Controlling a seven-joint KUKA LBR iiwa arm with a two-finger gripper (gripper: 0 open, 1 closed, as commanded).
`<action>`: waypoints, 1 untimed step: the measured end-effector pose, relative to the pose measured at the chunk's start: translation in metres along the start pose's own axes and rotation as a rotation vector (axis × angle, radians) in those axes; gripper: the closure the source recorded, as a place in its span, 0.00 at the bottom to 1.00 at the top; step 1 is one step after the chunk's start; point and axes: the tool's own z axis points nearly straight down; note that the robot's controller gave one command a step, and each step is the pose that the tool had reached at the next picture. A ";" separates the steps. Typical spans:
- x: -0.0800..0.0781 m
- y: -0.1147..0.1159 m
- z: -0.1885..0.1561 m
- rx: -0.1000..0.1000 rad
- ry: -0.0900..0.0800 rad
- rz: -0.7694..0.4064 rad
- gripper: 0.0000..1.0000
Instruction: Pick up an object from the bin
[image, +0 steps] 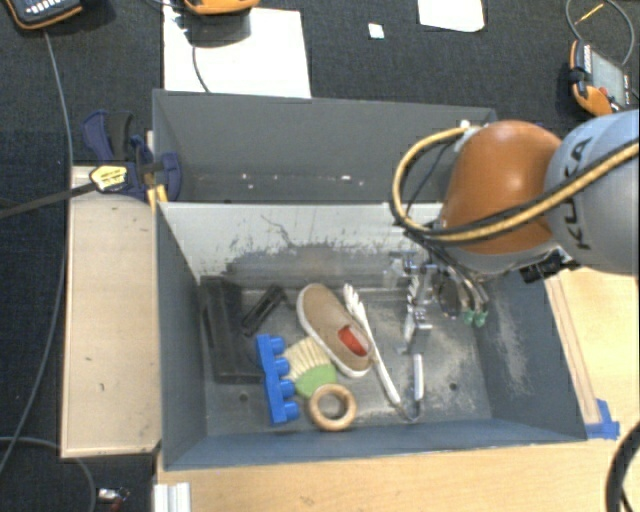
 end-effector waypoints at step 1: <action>0.000 0.000 0.000 0.000 0.000 0.000 0.00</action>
Offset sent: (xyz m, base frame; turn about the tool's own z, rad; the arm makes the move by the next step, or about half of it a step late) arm -0.0133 0.0481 -0.0966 0.0456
